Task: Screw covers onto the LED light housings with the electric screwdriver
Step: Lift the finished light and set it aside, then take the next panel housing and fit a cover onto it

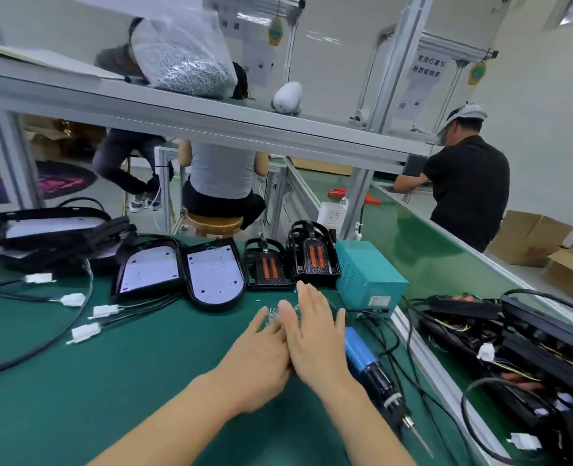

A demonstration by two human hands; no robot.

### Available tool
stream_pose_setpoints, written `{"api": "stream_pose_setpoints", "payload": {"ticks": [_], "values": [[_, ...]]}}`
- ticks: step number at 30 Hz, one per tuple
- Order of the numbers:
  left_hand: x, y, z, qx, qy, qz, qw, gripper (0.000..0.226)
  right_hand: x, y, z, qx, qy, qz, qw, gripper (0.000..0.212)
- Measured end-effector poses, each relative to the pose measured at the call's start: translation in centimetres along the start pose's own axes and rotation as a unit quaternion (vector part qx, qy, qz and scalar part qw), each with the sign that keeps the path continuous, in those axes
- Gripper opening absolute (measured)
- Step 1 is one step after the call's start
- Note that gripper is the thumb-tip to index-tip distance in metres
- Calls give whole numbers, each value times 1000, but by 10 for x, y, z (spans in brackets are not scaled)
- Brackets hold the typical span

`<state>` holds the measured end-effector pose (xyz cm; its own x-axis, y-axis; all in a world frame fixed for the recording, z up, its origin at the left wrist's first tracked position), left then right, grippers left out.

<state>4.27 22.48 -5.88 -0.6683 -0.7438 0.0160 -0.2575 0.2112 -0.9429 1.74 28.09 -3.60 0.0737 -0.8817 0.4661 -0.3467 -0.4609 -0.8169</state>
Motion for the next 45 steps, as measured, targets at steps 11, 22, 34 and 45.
{"api": "stream_pose_setpoints", "payload": {"ticks": [11, 22, 34, 45], "values": [[118, -22, 70, -32, -210, -21, 977, 52, 81, 73, 7, 82, -80, 1, 993, 65], [212, -98, 107, -251, -303, -34, 919, 45, 113, 121, 33, 146, -135, 73, 977, 64], [405, -115, 180, -147, -494, -126, 848, 60, 148, 132, 25, 151, -165, 65, 973, 65], [438, -103, 178, -136, -491, -83, 857, 65, 169, 150, 19, 168, -172, 72, 968, 65]]}}
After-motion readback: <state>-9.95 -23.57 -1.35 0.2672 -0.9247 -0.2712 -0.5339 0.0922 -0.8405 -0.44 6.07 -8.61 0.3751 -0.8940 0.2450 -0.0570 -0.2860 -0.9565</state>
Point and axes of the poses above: each hand's wrist, its own z-axis away from the middle knuckle, its own y-axis out of the palm, x = y × z, the point moved 10 cm from there along -z, towards the middle knuckle, and after that the axes turned 10 degrees about -x, right-handed, at the moved point
